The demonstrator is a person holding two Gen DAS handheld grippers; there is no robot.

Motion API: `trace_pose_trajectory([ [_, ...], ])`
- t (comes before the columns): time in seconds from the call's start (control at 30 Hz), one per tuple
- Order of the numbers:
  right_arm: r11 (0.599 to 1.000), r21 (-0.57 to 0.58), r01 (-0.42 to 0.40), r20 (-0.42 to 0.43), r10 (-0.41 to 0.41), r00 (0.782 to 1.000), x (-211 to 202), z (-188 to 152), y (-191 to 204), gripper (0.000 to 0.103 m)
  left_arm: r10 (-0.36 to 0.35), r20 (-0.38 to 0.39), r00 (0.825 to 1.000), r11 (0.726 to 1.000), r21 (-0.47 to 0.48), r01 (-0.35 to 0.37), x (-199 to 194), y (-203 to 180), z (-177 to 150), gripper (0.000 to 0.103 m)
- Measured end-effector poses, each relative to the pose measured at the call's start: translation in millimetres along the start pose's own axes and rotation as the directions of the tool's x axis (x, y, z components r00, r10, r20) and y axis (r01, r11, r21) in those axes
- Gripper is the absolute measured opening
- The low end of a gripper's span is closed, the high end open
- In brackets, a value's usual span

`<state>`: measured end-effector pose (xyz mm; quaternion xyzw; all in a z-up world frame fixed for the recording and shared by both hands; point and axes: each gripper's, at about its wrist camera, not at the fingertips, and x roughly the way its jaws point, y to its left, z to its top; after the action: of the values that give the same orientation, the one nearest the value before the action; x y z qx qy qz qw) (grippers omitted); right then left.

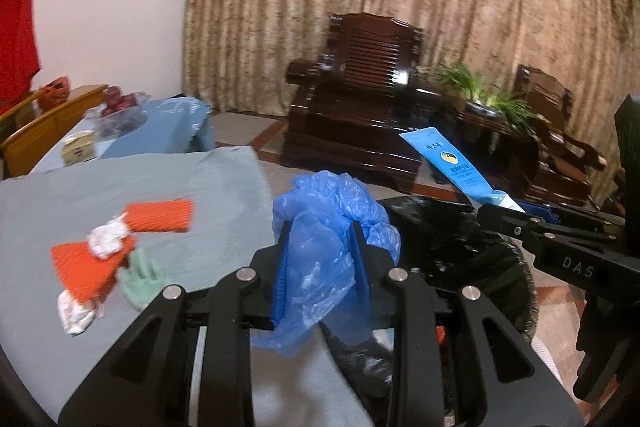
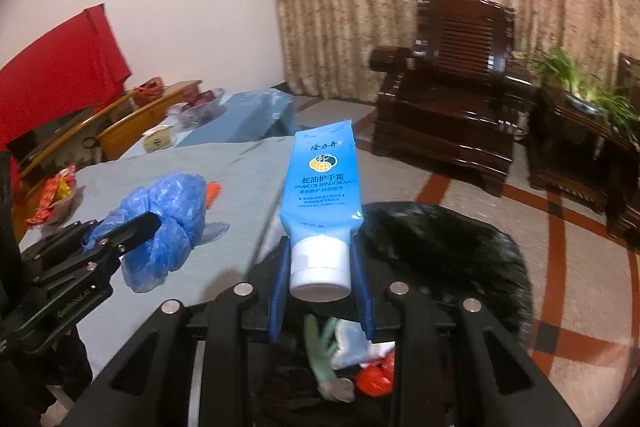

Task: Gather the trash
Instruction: 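Carry the blue bag and tube over the black bin and open both grippers, then move both grippers back from the bin to the table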

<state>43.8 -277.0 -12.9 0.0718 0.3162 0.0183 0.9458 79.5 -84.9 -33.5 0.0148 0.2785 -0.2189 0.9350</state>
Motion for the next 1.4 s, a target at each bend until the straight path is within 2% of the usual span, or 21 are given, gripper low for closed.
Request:
trace_pose_trajectory([
  [0.2, 0.997, 0.044, 0.071, -0.016, -0.07, 0.997, -3.9, -11.9, -35.9, 0.029, -0.065, -0.035, 0.997, 0.997, 0.042, 0.066, 28.6, -31.3, -1.9, 0.027],
  [0.43, 0.988, 0.08, 0.129, -0.051, -0.125, 0.991, 3.3, -25.8, -67.3, 0.029, -0.098, -0.059, 0.993, 0.992, 0.078, 0.102, 57.2, -58.1, -3.1, 0.027],
  [0.6, 0.985, 0.089, 0.148, -0.081, -0.141, 0.987, 11.2, -35.6, -77.4, 0.029, -0.113, -0.078, 0.991, 0.988, 0.095, 0.12, 71.4, -69.0, -5.8, 0.035],
  [0.63, 0.984, 0.093, 0.151, -0.088, -0.143, 0.986, 13.4, -37.5, -79.8, 0.03, -0.121, -0.081, 0.989, 0.987, 0.099, 0.129, 73.1, -70.7, -5.9, 0.044],
  [0.67, 0.983, 0.093, 0.156, -0.09, -0.147, 0.985, 14.0, -38.2, -80.9, 0.032, -0.124, -0.083, 0.989, 0.986, 0.102, 0.132, 74.5, -71.9, -5.6, 0.055],
  [0.7, 0.982, 0.096, 0.162, -0.091, -0.153, 0.984, 14.7, -39.4, -82.7, 0.034, -0.129, -0.081, 0.988, 0.985, 0.101, 0.136, 75.3, -72.2, -5.3, 0.059],
  [0.77, 0.981, 0.1, 0.169, -0.086, -0.16, 0.983, 12.5, -42.2, -86.5, 0.052, -0.137, -0.079, 0.987, 0.985, 0.098, 0.144, 73.7, -70.6, -4.3, 0.064],
  [0.83, 0.979, 0.102, 0.176, -0.075, -0.169, 0.983, 8.2, -43.5, -87.9, 0.063, -0.13, -0.072, 0.989, 0.986, 0.099, 0.136, 70.3, -66.1, -3.4, 0.071],
  [0.87, 0.979, 0.104, 0.177, -0.071, -0.17, 0.983, 6.6, -44.0, -88.8, 0.076, -0.127, -0.069, 0.989, 0.986, 0.097, 0.133, 69.2, -65.0, -2.8, 0.073],
  [0.93, 0.978, 0.108, 0.178, -0.054, -0.173, 0.983, 2.6, -43.6, -88.6, 0.096, -0.117, -0.06, 0.991, 0.988, 0.089, 0.122, 63.5, -58.6, -2.8, 0.08],
  [0.97, 0.978, 0.117, 0.175, -0.036, -0.172, 0.984, -2.0, -43.3, -87.1, 0.097, -0.106, -0.053, 0.993, 0.99, 0.086, 0.11, 59.9, -54.5, -3.1, 0.085],
  [1.03, 0.98, 0.124, 0.156, -0.025, -0.154, 0.988, -4.7, -41.2, -86.2, 0.097, -0.082, -0.043, 0.996, 0.993, 0.083, 0.086, 52.2, -47.9, -3.6, 0.09],
  [1.4, 0.994, 0.064, 0.086, 0.005, -0.086, 0.996, -0.7, -31.5, -43.3, 0.097, 0.033, -0.004, 0.999, 0.999, 0.027, -0.033, -0.3, 0.0, -12.5, 0.093],
])
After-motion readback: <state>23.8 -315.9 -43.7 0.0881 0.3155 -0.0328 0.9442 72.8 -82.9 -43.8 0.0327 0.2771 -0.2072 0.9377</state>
